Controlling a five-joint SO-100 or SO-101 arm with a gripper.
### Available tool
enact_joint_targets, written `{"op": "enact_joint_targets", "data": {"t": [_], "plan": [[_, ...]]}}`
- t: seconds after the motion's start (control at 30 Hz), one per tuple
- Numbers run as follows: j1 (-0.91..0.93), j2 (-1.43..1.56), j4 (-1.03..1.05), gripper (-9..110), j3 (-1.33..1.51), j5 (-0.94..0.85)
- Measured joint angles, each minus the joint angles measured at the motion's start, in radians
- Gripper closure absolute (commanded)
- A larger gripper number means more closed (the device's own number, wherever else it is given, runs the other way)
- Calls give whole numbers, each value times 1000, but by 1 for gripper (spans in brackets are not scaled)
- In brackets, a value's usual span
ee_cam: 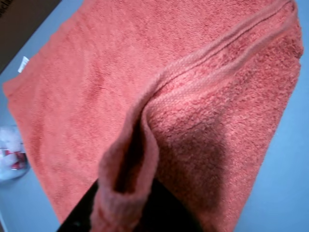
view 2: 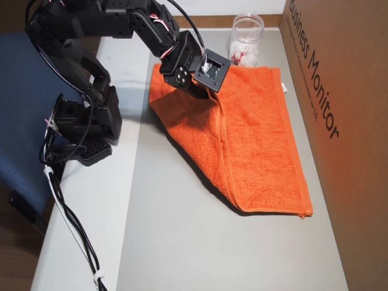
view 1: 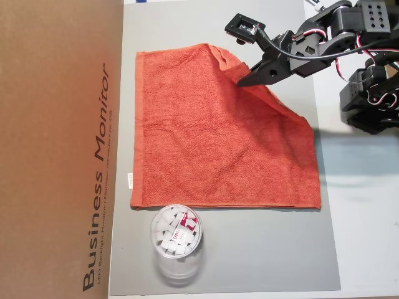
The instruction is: Fold the blanket.
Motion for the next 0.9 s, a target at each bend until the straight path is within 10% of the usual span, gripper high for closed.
{"op": "enact_joint_targets", "data": {"t": [0.9], "plan": [[-117, -364, -144, 102, -364, 26]]}}
